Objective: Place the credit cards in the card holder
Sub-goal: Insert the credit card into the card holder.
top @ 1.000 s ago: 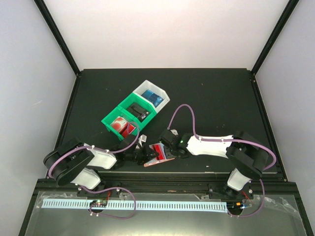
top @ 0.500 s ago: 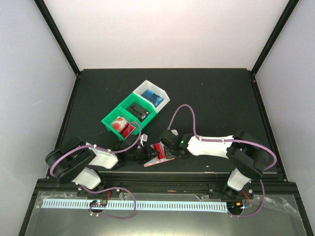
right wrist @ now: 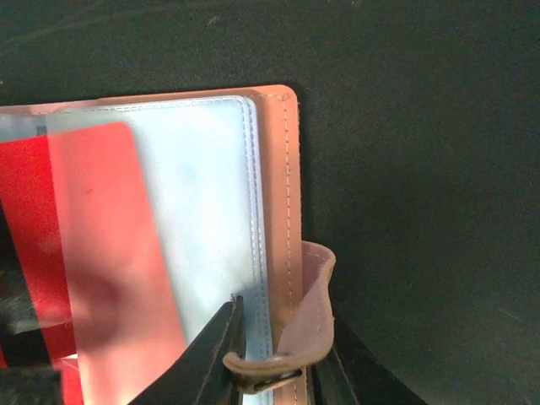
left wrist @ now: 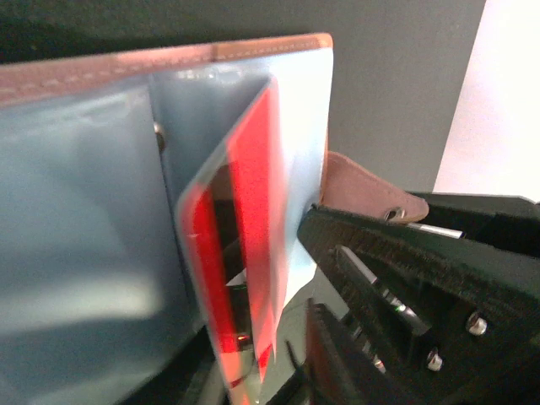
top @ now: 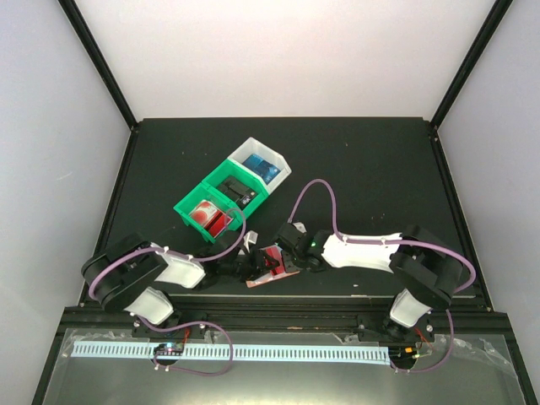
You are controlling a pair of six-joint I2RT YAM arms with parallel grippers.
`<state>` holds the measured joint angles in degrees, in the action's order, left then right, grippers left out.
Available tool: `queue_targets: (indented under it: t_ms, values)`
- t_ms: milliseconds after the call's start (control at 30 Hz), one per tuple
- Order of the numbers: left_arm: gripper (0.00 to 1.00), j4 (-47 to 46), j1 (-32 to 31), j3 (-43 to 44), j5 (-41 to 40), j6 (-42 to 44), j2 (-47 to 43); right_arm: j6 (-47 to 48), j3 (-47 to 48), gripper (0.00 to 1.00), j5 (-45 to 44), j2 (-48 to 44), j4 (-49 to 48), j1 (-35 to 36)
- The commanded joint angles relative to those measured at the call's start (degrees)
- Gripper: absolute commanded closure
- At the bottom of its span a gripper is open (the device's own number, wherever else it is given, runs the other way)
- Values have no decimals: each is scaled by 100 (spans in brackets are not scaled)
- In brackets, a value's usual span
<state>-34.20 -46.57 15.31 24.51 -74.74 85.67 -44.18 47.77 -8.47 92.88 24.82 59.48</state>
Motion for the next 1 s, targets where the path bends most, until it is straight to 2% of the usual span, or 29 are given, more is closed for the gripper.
queue_targets:
  t_ms: [0,167,300,467,567,767,967]
  values:
    - [62,999,-21,310,-70,523,-480,-149,-117,76,-121,-217,15,44]
    - [44,2177,-22,624,-232,1039,-963,-152,-88,68,-267,-497,145,38]
    - [42,2692,-27,699,-424,1187,-1170,-133,-92,64,-237,-593,122,41]
    - [41,2736,-26,791,-413,1301,-984,-125,-94,64,-164,-527,76,45]
    - [35,2761,-29,968,-324,1512,-789,-99,-114,64,-124,-449,67,44]
    - [35,2861,-27,1251,-287,1796,-540,-153,-171,63,-129,-416,6,43]
    - [35,2233,-28,1317,113,1997,-239,-177,-232,62,-269,-562,-17,40]
